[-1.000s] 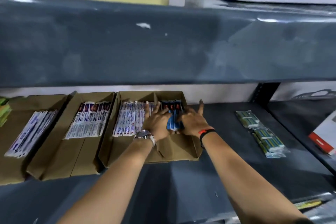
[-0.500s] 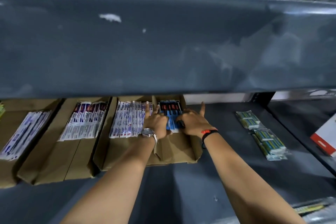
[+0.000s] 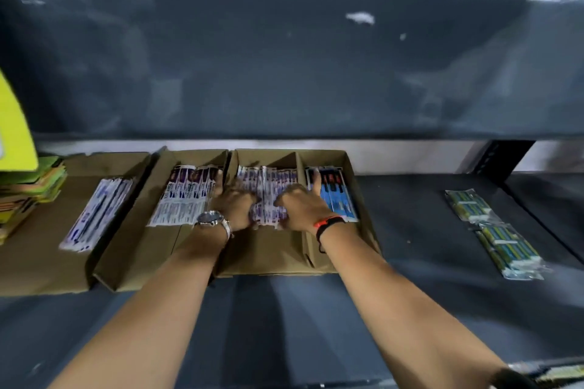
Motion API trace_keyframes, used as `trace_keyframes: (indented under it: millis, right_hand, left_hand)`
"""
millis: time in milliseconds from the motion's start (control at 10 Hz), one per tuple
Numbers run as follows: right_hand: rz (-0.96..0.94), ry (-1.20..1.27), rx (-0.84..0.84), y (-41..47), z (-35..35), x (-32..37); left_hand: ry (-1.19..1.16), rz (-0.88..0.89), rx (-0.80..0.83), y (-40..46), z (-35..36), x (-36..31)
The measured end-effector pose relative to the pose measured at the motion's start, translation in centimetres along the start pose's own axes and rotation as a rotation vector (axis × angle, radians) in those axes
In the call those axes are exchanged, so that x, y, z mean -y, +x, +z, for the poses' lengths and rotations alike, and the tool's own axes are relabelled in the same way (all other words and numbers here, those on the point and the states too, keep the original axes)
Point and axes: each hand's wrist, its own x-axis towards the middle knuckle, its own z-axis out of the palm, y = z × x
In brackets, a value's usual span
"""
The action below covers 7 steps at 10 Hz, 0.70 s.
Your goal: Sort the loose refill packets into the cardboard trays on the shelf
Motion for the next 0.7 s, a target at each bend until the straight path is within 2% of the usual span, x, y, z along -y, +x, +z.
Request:
trace_keyframes:
  millis: [100, 500, 700]
  right_hand:
    - [0.003, -0.029, 0.041, 0.4, 0.4, 0.7]
    - [0.051, 0.002, -0.003, 1.1, 1.0, 0.7]
    - [0.107, 0.119, -0.075, -0.7, 0.1, 0.9]
  left_hand:
    - [0.019, 0.009, -0.005, -0.2, 0.7, -0.4]
    - [-0.013, 0.022, -0.094, -0.2, 1.6, -0.6]
    - [0.019, 0.003, -0.149, -1.8, 0.3, -1.0]
